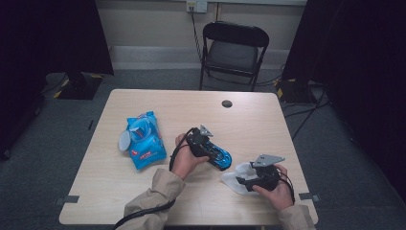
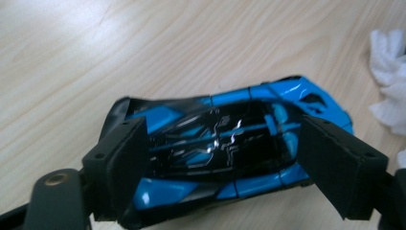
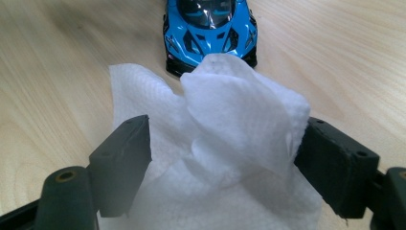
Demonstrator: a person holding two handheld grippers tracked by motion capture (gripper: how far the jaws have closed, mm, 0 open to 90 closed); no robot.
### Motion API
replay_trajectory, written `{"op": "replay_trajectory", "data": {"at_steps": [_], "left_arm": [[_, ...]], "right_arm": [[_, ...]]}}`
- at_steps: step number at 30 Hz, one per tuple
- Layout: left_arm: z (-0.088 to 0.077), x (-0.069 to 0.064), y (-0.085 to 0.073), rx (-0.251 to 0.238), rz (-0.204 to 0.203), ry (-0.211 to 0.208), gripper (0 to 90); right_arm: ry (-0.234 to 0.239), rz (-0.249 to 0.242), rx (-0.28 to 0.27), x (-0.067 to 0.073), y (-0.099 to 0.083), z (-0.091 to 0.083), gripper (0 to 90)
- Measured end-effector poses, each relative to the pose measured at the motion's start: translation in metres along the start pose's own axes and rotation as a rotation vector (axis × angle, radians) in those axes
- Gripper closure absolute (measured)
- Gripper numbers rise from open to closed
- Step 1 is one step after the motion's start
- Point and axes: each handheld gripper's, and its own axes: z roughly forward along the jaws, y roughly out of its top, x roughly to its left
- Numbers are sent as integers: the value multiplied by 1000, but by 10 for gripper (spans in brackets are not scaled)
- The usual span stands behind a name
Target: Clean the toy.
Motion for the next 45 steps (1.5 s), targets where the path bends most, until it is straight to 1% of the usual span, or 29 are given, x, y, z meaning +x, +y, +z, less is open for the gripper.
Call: {"op": "replay_trajectory", "data": {"at_steps": [2, 3, 4, 7, 8, 10, 11, 13, 15, 18, 19, 20, 21, 22, 23, 24, 26, 28, 31, 32, 33, 35, 36, 37, 38, 40, 43, 45], "left_arm": [[0, 3, 0, 6, 3, 20, 147], [0, 4, 0, 5, 6, 18, 144], [1, 4, -1, -2, -2, 5, 156], [-2, 3, 0, -16, 7, -12, 173], [-2, 2, 1, -24, 11, -21, 174], [-2, 1, 3, -35, 24, -26, 174], [0, 0, 3, -39, 23, -37, 171], [5, -1, 3, -29, 36, -40, 165], [9, 0, 2, -38, 36, -33, 161], [13, -1, 2, -48, 19, -47, 142], [14, -1, 2, -50, 21, -55, 133], [15, -1, 2, -47, 25, -54, 114], [17, -1, 2, -49, 19, -54, 95], [19, 0, 1, -59, 14, -64, 77], [20, 1, 1, -63, 16, -65, 65], [20, 1, 1, -60, 16, -58, 53], [22, 0, 1, -61, 23, -53, 31], [23, -2, 1, -60, 32, -45, 5], [24, -4, 1, -60, 29, -42, 0], [24, -4, 1, -59, 32, -41, 0], [24, -4, 2, -56, 40, -43, 0], [24, -4, 2, -53, 44, -44, 0], [24, -4, 3, -47, 44, -45, 0], [24, -4, 3, -47, 46, -46, 0], [24, -4, 3, -43, 50, -46, 0], [24, -4, 3, -40, 52, -49, 0], [24, -5, 3, -40, 60, -53, 0], [24, -5, 3, -38, 67, -54, 0]], "right_arm": [[6, -7, 4, 1, 0, 1, 212], [7, -11, 9, 2, 0, 2, 212], [9, -15, 11, 2, 0, 3, 211], [8, -27, 20, 3, -1, 5, 217], [11, -26, 21, 2, -1, 5, 222], [16, -18, 18, 1, -2, 6, 226], [20, -14, 18, 0, -2, 6, 226], [23, -12, 17, 0, -3, 6, 226], [23, -16, 20, 0, -2, 7, 226], [24, -22, 28, 1, -3, 8, 226], [23, -26, 29, 1, -3, 9, 227], [20, -30, 33, 1, -4, 10, 232], [17, -35, 36, 2, -4, 10, 243], [14, -42, 41, 2, -4, 11, 262], [6, -49, 45, 2, -4, 11, 280], [4, -46, 45, 1, -4, 12, 287], [-3, -31, 41, 1, -4, 12, 320], [-17, -19, 39, 0, -3, 12, 379], [-38, 2, 32, -1, -1, 14, 451], [-46, 11, 33, -1, -1, 14, 488], [-59, 22, 33, -1, 0, 14, 542], [-85, 40, 38, -3, 2, 14, 655], [-94, 56, 42, -5, 2, 14, 691], [-92, 83, 40, -7, 3, 13, 723], [-97, 112, 33, -10, 3, 13, 736], [-123, 160, 23, -16, 4, 11, 752], [-186, 212, -2, -25, 8, 7, 764], [-229, 257, -16, -32, 12, 7, 768]]}}
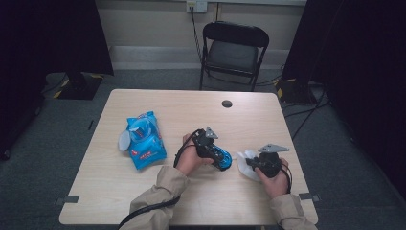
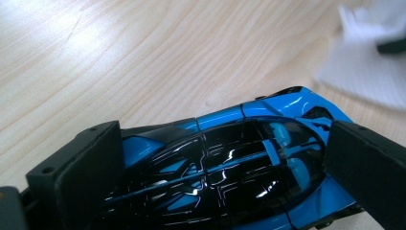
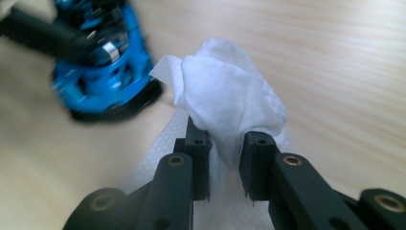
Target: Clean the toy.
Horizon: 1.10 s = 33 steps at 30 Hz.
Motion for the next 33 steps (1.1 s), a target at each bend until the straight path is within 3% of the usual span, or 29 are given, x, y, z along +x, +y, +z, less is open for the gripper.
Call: {"op": "replay_trajectory", "data": {"at_steps": [3, 7, 9, 15, 21, 27, 33], "left_arm": [[0, -1, 0, 1, 6, 2, 0], [2, -3, 0, -9, 20, 6, 0], [2, -4, 0, -10, 16, 8, 0], [3, -5, 1, -5, 15, 13, 0], [3, -5, 1, -9, 13, 15, 0], [3, -5, 1, -2, 11, 15, 0], [3, -6, 2, 0, 8, 18, 0]], "right_arm": [[-24, 5, 16, -1, 5, 10, 768], [26, -4, 43, 12, 8, 26, 768], [77, 7, 35, 16, 8, 29, 768], [151, -21, 47, 25, 6, 27, 768], [215, -12, 41, 29, 0, 24, 768], [246, -3, 38, 31, -4, 22, 768], [273, -32, 56, 39, -5, 19, 769]]}}
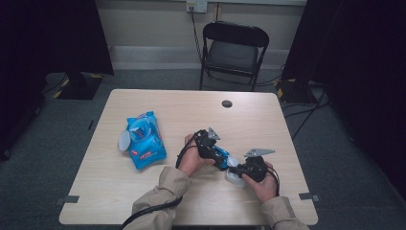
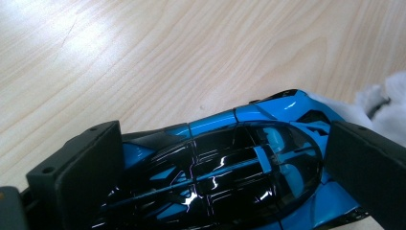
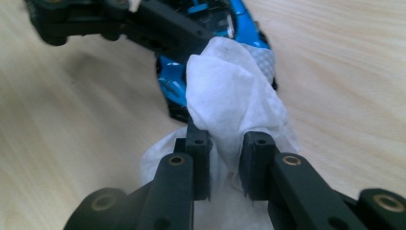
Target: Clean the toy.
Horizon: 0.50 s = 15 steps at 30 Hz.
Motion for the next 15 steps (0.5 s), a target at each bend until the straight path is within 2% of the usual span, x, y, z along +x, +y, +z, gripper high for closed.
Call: {"op": "replay_trajectory", "data": {"at_steps": [3, 6, 9, 15], "left_arm": [[0, 0, 0, 0, 0, 1, 0], [0, 0, 0, 0, 1, 0, 0], [0, 0, 0, 3, 1, 0, 0], [0, 0, 0, 1, 1, 1, 0]], "right_arm": [[8, -19, 11, 4, 0, 0, 769], [33, -16, 13, 9, 0, 2, 769], [52, -39, 24, 16, 1, 5, 769], [61, -55, 23, 21, 3, 10, 770]]}}
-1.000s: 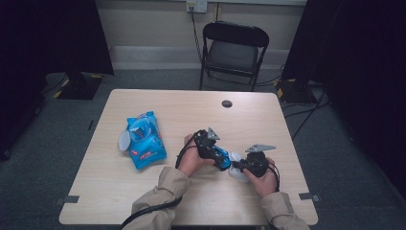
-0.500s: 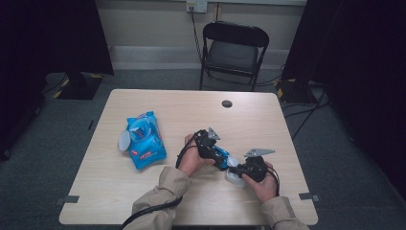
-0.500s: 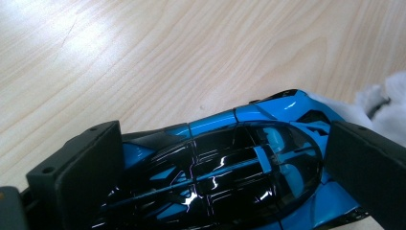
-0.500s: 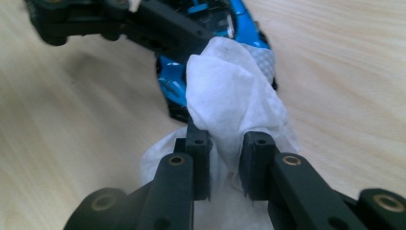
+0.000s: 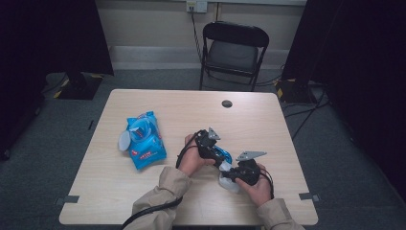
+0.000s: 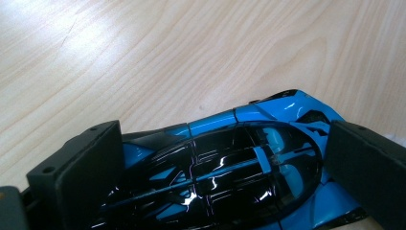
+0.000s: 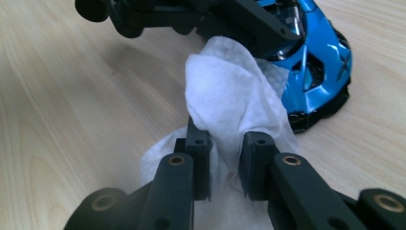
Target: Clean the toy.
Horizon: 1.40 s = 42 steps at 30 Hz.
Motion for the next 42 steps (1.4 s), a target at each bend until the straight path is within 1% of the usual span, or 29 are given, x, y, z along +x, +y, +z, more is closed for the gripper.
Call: {"op": "replay_trajectory", "data": {"at_steps": [5, 8, 10, 13, 16, 19, 21, 23, 26, 29, 31, 32, 34, 39, 42], "left_arm": [[0, 0, 0, 1, -2, 0, 0], [0, 0, 0, 0, -2, 0, 0], [0, 0, 0, 0, -3, 0, 0], [0, 0, 0, 1, -3, -1, 0], [0, 0, 0, 3, -2, -1, 0], [0, 0, 1, 3, -1, -1, 0], [0, 0, 1, 4, -2, -1, 0], [0, 0, 0, -2, -1, 0, 0], [0, 0, 0, -1, -1, 0, 0], [0, 0, 1, 2, -1, -1, 0], [0, 0, 0, 1, -2, -1, 0], [0, 0, 0, -1, -2, 0, 0], [0, 0, 0, -2, -1, 0, 0], [0, 0, 0, -3, -2, 0, 0], [0, 0, 0, 0, -2, -1, 0]], "right_arm": [[13, -6, 2, 2, 2, 3, 769], [41, -14, 8, 4, 2, 3, 769], [68, -29, 3, 5, 2, 0, 768], [78, -24, -13, 4, 2, -12, 768], [57, -14, -38, -3, 0, -28, 768], [16, 17, -69, -15, -2, -44, 768], [-15, 47, -94, -24, -3, -53, 768], [-44, 74, -115, -34, -3, -58, 768], [-93, 100, -125, -46, -1, -62, 768], [-138, 134, -137, -56, 0, -60, 768], [-146, 158, -136, -59, 1, -54, 768], [-153, 160, -133, -60, 2, -51, 768], [-141, 169, -131, -59, 3, -42, 769], [-121, 174, -96, -53, 3, -20, 768], [-114, 161, -65, -50, 2, -12, 768]]}}
